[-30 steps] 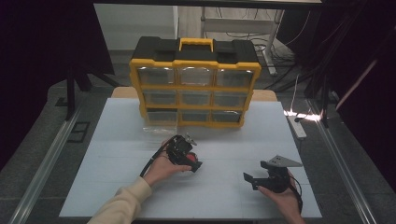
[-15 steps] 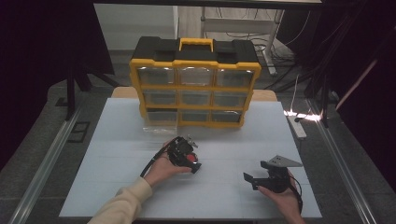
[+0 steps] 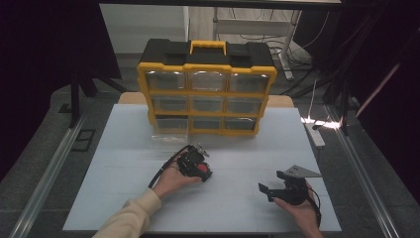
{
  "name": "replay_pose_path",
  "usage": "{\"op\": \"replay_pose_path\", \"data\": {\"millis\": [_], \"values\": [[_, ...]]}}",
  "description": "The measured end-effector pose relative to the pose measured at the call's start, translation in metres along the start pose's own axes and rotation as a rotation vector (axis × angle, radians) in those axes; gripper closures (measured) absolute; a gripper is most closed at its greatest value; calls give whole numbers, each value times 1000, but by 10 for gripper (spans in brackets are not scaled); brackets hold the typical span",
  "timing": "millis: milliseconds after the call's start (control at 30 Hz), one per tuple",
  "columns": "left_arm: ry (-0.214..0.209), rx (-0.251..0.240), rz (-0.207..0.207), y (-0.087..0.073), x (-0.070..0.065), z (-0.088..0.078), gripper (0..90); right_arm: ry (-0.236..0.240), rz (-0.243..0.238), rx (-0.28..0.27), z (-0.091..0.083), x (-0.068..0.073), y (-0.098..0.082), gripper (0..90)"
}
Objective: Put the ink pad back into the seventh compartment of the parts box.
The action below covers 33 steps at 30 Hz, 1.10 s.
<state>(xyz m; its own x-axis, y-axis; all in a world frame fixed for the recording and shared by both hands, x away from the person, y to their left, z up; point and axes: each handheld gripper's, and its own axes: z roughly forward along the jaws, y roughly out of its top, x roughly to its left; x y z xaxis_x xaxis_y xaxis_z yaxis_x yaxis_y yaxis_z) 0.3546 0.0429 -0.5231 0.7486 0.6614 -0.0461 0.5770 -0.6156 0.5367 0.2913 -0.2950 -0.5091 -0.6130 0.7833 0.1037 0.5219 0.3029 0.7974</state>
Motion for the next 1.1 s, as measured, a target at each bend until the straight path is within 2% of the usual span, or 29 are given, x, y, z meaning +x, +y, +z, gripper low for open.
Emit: {"op": "replay_pose_path", "data": {"millis": [233, 300, 533, 600, 767, 1100], "values": [[5, 0, 9, 0, -1, -1, 306, 0, 0, 0, 0, 0, 0, 94], [10, -15, 4, 1, -1, -2, 306, -2, -2, 0, -1, 0, 0, 94], [-7, -43, -4, 1, -1, -12, 306, -4, -4, -6, -1, 0, 0, 94], [-31, -48, -10, 0, 0, -14, 306, -4, -4, -6, -1, 1, 0, 94], [-47, -71, -8, 0, -1, -21, 306, -3, -4, -6, -1, 0, 0, 94], [-46, -111, -18, -2, 4, -37, 306, 1, -5, -5, -2, 1, 0, 94]]}}
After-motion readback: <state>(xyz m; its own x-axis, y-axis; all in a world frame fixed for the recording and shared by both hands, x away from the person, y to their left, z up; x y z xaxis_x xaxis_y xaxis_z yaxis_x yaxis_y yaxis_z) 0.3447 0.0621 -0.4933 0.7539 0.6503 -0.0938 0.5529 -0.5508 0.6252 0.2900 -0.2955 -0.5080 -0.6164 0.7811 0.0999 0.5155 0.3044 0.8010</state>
